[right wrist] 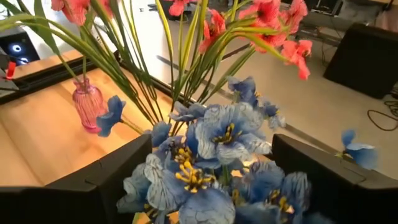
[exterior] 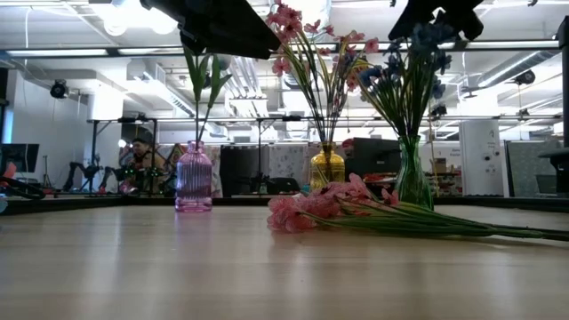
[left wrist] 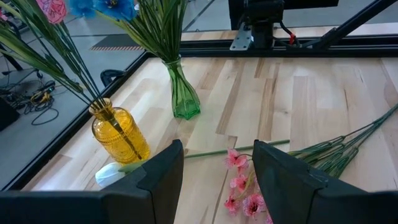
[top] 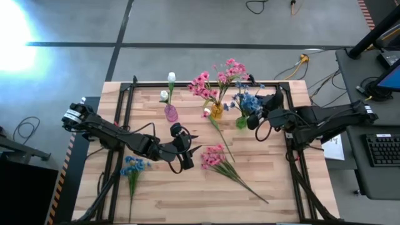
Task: Sort flowers into vase by color
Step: Put the top blue flowers into the green vase, then put the pink flowers into the yellow vase
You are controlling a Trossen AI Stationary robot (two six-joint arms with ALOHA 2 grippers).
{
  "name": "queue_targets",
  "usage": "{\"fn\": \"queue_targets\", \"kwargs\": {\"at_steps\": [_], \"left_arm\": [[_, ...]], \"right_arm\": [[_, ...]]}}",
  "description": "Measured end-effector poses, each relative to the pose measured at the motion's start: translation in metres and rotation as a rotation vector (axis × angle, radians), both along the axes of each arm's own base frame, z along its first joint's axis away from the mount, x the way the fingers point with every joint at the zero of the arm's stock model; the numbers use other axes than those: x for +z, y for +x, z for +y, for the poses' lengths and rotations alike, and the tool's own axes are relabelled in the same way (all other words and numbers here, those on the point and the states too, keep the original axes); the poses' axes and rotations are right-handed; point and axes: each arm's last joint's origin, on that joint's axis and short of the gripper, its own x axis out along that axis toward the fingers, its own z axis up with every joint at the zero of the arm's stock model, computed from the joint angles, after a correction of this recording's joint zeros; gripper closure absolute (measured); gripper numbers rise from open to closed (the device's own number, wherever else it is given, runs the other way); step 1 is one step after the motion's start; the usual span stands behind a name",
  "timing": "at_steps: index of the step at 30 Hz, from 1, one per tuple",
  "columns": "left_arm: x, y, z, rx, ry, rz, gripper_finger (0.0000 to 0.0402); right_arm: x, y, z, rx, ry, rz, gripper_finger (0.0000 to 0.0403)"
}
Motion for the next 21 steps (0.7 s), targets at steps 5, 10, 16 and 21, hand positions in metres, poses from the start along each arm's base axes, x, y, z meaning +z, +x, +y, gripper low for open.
{"fn": "queue_targets", "kwargs": {"at_steps": [5,10,16,21], "left_arm": [[0.0,0.0,0.0,0.0,0.0,0.001,0.0224],[0.0,0.0,0.0,0.0,0.0,0.001,0.0224],[0.0,0.0,0.0,0.0,0.001,0.002,0.0224],[0.0,0.0,0.0,0.0,0.001,0.002,0.0224]], "right_arm": [[0.011,-0.002,0.0,0.0,0.001,-0.007,0.0076],[0.023,-0.005,-0.001,0.004,0.005,-0.02,0.0076],[0.038,-0.008,0.0,0.025,0.016,-0.041,0.0076],[0.056,-0.009,0.0,0.054,0.006,-0.07,0.0076]]}}
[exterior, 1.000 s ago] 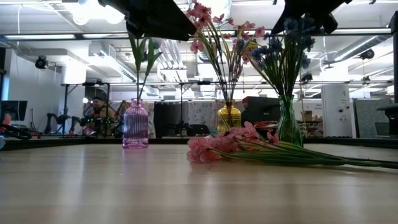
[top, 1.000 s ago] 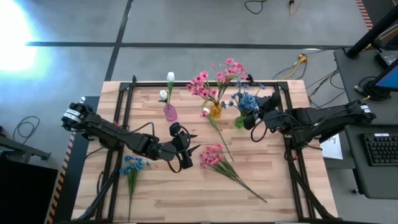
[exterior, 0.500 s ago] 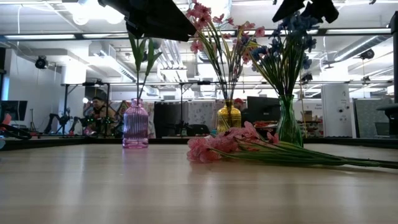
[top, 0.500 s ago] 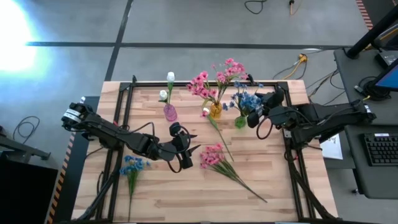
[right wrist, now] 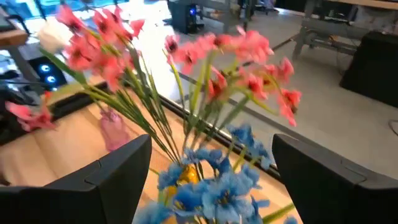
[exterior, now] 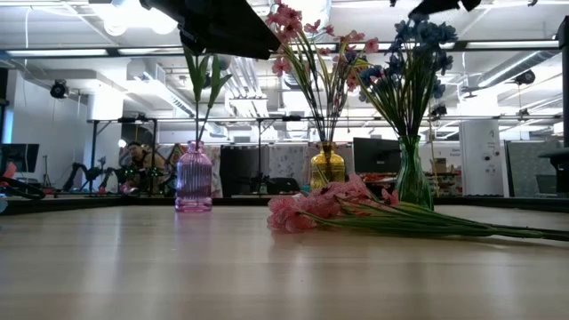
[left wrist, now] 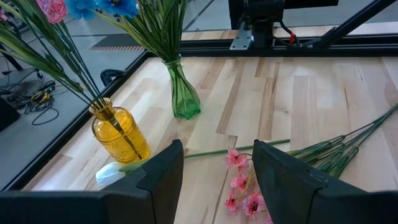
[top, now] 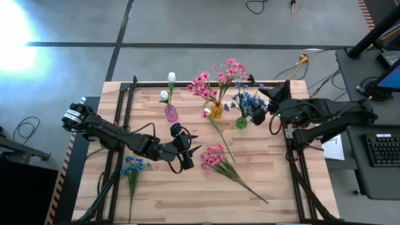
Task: Sort flowers into vase by color
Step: Put the pink flowers into the yellow vase
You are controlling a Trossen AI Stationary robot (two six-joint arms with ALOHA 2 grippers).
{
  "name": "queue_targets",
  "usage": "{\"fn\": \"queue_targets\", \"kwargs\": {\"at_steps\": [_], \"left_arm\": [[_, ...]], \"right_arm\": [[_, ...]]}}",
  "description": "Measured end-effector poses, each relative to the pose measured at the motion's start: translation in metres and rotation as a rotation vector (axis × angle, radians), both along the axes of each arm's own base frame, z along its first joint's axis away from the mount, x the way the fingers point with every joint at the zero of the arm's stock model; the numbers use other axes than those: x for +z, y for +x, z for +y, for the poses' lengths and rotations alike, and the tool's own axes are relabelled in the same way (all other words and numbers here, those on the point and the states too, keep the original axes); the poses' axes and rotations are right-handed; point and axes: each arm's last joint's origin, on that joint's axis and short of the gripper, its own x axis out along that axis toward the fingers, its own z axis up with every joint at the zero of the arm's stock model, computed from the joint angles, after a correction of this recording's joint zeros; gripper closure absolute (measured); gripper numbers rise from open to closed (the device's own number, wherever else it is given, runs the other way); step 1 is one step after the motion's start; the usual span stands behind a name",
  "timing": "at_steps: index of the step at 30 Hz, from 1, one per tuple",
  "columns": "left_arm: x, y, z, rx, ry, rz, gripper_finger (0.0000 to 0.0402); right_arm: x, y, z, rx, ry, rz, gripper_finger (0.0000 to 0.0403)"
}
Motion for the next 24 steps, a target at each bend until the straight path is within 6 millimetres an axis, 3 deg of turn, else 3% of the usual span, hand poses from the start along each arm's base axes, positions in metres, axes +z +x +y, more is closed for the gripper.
{"fn": "queue_targets", "kwargs": {"at_steps": [14,24], "left_arm": [[0.0,0.0,0.0,0.0,-0.001,0.0,0.0224],[-0.004,-0.004,-0.007,-0.061,-0.03,0.05,0.0224]], "right_arm": [[0.028,0.019,0.013,0.404,0.172,-0.019,0.0076],[0.027,0.048,0.052,0.725,0.455,0.135,0.0077]]}}
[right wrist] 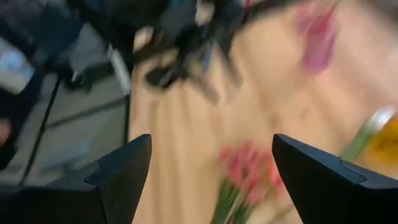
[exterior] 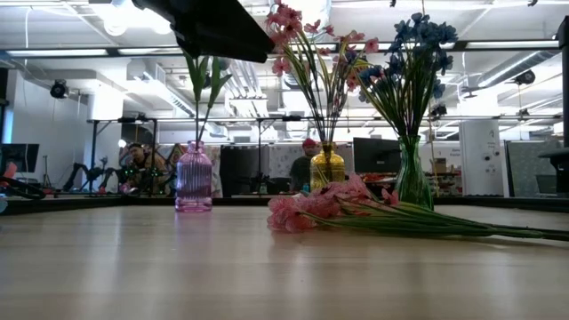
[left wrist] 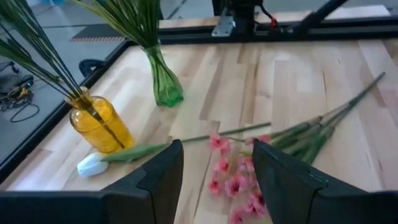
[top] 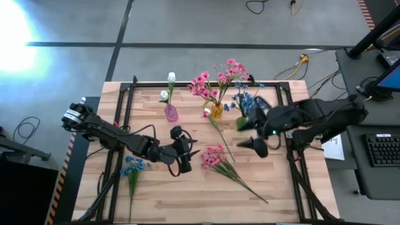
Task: Sort flowers into vase by color
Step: Put the pink flowers into the yellow vase
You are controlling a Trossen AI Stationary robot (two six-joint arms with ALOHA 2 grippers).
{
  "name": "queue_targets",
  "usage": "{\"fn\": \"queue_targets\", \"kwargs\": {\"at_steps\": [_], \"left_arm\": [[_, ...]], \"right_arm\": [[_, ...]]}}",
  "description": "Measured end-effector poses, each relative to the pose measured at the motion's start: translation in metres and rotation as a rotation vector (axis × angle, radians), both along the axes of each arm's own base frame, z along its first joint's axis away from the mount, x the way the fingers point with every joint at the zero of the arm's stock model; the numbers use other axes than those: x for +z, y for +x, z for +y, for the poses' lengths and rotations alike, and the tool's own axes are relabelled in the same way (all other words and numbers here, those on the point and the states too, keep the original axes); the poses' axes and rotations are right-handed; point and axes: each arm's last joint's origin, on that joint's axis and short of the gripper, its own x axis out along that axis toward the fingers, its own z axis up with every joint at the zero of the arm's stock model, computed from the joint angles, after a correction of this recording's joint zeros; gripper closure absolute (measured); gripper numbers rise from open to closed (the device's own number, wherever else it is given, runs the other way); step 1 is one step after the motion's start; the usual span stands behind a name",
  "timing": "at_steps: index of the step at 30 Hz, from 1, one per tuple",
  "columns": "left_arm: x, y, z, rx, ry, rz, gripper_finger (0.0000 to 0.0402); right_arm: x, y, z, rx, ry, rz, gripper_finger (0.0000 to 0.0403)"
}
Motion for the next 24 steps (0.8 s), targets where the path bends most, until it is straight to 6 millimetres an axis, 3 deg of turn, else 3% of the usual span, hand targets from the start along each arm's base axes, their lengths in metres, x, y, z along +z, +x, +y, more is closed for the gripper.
{"fn": "queue_targets", "kwargs": {"at_steps": [5,10,13,20,24], "left_arm": [[-0.002,-0.003,-0.004,-0.015,0.011,0.029,0.0224],[-0.001,-0.004,-0.006,-0.031,0.018,0.056,0.0224],[0.006,-0.003,-0.007,-0.027,0.006,0.052,0.0224],[0.029,0.003,-0.014,-0.072,-0.094,0.022,0.0224],[0.029,-0.001,-0.021,-0.073,-0.167,0.027,0.0224]], "right_arm": [[-0.016,0.002,0.024,0.037,0.171,0.303,0.0077],[-0.043,-0.002,0.046,-0.042,0.305,0.663,0.0077],[-0.061,0.001,0.057,-0.085,0.272,0.771,0.0077],[-0.109,0.021,0.088,-0.122,0.059,0.829,0.0077],[-0.137,0.034,0.105,-0.152,-0.008,0.893,0.0077]]}}
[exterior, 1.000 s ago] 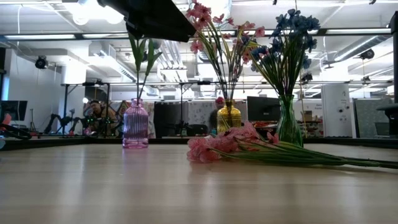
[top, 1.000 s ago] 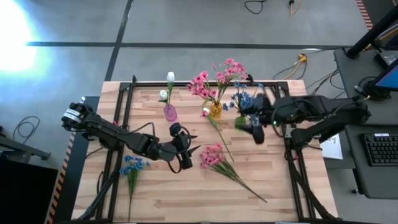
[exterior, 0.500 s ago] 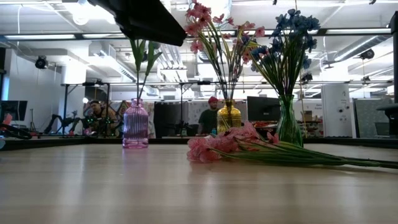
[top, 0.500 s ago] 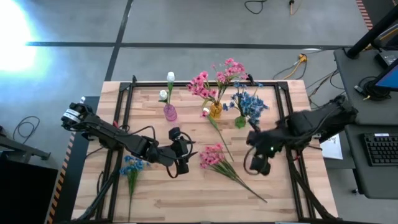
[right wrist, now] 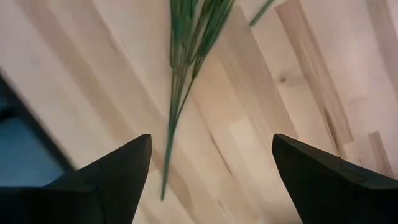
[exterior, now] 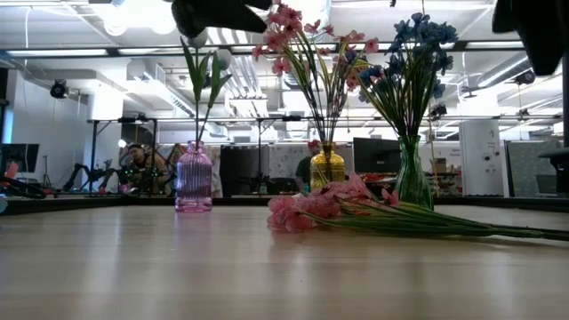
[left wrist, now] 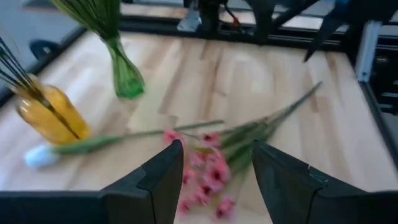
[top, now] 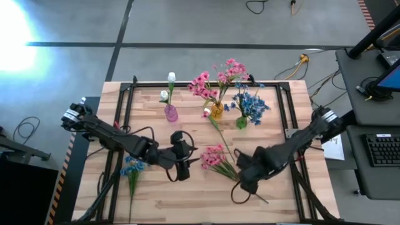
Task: Sort flowers into vase by color
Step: Put the pink flowers into the yellow vase
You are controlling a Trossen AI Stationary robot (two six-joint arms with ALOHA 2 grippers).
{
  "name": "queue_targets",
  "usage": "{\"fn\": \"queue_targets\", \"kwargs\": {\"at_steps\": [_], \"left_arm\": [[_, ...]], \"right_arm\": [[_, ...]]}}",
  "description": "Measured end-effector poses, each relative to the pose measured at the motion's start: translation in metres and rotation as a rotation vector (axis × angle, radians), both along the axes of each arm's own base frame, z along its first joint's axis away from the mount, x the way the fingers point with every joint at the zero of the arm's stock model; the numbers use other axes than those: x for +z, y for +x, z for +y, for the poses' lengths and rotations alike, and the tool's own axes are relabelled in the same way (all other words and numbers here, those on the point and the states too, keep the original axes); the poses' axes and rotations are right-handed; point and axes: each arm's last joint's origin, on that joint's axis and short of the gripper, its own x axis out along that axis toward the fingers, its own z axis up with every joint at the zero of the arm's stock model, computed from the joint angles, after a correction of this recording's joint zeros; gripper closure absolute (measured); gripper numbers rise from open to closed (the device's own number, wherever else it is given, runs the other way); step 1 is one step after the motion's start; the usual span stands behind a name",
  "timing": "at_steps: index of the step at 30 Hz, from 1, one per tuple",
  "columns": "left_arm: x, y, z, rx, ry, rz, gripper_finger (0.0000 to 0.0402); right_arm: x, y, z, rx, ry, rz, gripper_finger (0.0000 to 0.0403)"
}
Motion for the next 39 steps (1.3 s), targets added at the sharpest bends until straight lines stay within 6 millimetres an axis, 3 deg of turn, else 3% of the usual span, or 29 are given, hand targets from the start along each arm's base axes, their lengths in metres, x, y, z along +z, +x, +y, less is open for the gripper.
{"fn": "queue_targets", "kwargs": {"at_steps": [9,22,27,39], "left_arm": [[-0.006,-0.019,-0.03,-0.025,-0.05,0.033,0.0224],[-0.011,-0.025,-0.034,0.004,-0.119,0.081,0.0224],[-0.013,-0.028,-0.042,0.01,-0.168,0.073,0.0224],[-0.032,-0.034,-0.069,-0.052,-0.146,0.127,0.0224]], "right_arm": [[-0.049,0.031,0.023,0.085,-0.175,-0.084,0.0077],[-0.099,0.054,0.031,0.153,-0.373,-0.199,0.0077],[-0.109,0.053,0.035,0.169,-0.387,-0.284,0.0077],[-0.127,0.025,0.053,0.115,-0.445,-0.344,0.0077]]}}
